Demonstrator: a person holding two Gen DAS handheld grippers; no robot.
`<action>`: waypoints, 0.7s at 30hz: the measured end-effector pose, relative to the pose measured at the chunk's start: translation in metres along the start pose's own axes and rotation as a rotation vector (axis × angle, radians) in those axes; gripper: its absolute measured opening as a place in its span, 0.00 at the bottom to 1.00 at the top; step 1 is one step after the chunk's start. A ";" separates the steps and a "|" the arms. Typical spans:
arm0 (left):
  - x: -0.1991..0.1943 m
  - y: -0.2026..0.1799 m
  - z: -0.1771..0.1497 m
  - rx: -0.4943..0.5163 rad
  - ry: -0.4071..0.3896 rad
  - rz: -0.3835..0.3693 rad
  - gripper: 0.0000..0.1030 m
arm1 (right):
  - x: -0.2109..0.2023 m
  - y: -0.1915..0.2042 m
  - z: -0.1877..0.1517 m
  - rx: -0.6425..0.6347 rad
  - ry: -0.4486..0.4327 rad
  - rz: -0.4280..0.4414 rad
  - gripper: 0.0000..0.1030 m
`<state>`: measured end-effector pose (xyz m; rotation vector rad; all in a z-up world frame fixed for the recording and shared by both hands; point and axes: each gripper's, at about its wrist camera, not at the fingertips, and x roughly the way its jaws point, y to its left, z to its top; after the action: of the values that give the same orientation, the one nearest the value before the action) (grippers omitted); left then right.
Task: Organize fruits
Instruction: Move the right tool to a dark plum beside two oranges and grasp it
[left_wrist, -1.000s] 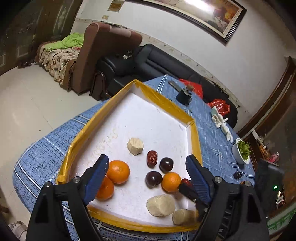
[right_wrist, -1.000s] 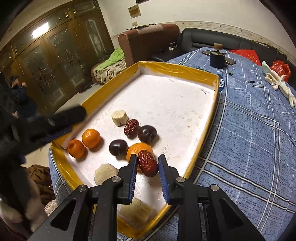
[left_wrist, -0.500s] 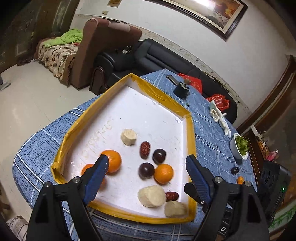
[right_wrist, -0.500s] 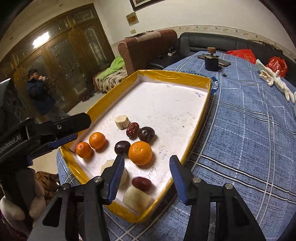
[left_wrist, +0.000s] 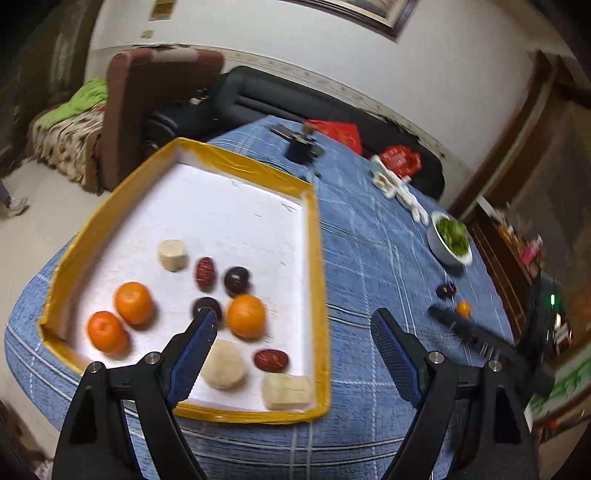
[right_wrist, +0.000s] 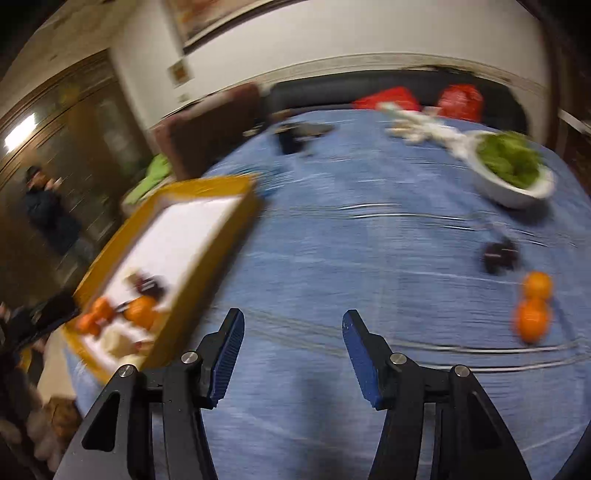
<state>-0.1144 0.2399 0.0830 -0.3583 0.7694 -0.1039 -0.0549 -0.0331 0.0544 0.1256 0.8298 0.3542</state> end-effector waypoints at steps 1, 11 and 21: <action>0.003 -0.007 -0.002 0.021 0.007 -0.002 0.82 | -0.004 -0.017 0.003 0.029 -0.011 -0.031 0.59; 0.015 -0.040 -0.012 0.107 0.055 -0.022 0.82 | -0.009 -0.156 0.037 0.272 -0.067 -0.231 0.58; 0.026 -0.064 -0.017 0.160 0.087 -0.024 0.82 | 0.048 -0.178 0.065 0.269 0.053 -0.253 0.47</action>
<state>-0.1056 0.1701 0.0773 -0.2119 0.8369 -0.2039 0.0691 -0.1808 0.0204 0.2596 0.9319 0.0061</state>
